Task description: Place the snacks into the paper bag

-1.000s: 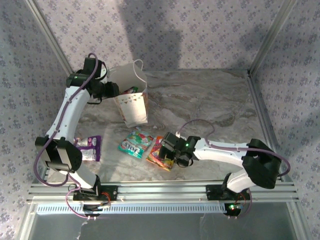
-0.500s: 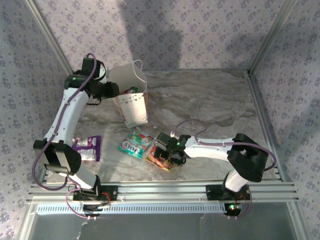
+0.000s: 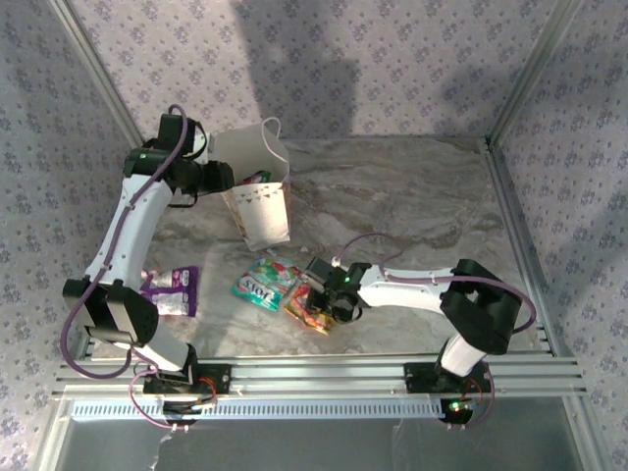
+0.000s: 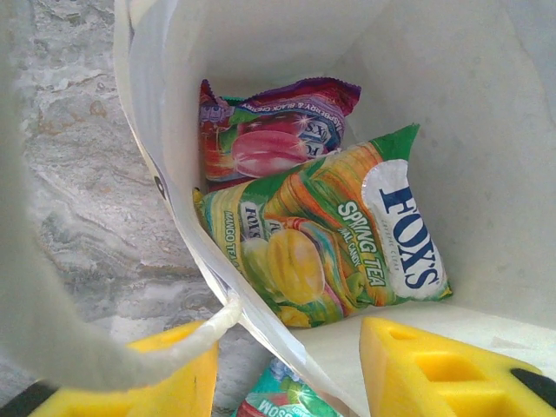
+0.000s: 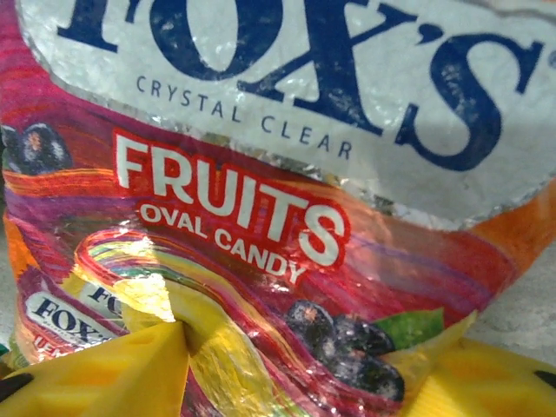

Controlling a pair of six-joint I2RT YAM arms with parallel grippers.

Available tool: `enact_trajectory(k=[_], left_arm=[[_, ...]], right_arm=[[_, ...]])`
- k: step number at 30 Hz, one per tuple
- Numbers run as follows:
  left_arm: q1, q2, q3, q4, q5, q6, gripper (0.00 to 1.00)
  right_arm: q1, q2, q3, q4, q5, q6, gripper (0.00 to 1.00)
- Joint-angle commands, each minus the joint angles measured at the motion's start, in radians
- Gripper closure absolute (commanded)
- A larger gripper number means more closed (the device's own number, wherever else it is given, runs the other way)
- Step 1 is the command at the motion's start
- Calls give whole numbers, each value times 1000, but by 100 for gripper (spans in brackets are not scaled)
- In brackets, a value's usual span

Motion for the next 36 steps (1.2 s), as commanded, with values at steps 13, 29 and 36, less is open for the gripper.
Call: enact_trajectory(k=[13, 29, 36], left_arm=[[-4, -18, 41, -8, 25, -9, 46], [-4, 68, 264, -180, -126, -73, 42], [-4, 8, 265, -214, -163, -90, 38]], right_arm=[[-58, -61, -20, -51, -20, -83, 78], [-149, -228, -13, -141, 9, -198, 87], [-205, -319, 19, -223, 50, -278, 93]])
